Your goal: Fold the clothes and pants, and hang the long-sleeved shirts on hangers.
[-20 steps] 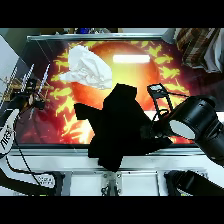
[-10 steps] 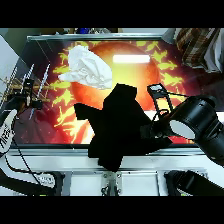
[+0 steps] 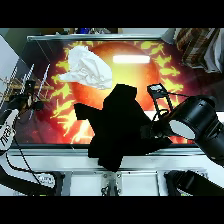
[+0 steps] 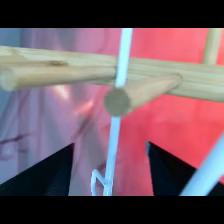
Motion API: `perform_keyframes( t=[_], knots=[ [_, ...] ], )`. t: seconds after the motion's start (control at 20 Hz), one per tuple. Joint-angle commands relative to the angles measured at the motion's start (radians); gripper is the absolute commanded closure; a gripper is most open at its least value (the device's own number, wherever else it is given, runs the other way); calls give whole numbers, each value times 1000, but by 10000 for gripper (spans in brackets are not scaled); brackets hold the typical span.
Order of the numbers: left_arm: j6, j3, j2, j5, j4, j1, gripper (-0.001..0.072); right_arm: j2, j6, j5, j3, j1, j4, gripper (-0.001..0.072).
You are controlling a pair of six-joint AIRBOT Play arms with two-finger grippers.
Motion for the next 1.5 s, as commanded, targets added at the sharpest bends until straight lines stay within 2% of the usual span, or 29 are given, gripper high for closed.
perform_keyframes(
  t=[0.0,0.05,0.1,0.45,0.9,1.2,1.35,1.45],
  knots=[
    [0,0,-2,-12,-2,1,228,0,0,0,0,1,0,691],
    [0,0,-2,-17,-1,1,406,0,0,0,0,1,0,691],
    [0,0,-2,-23,-1,1,682,0,0,0,0,1,0,691],
    [0,0,23,-26,0,1,688,0,0,0,0,1,0,691],
    [0,-1,248,-67,0,-22,688,0,0,0,0,1,0,691],
    [0,0,378,-127,0,-124,687,0,0,0,0,1,0,691],
    [2,0,445,-192,-1,-193,687,0,0,0,0,1,0,691],
    [36,0,500,-254,-4,-249,687,0,0,0,0,1,0,691]
  ],
)
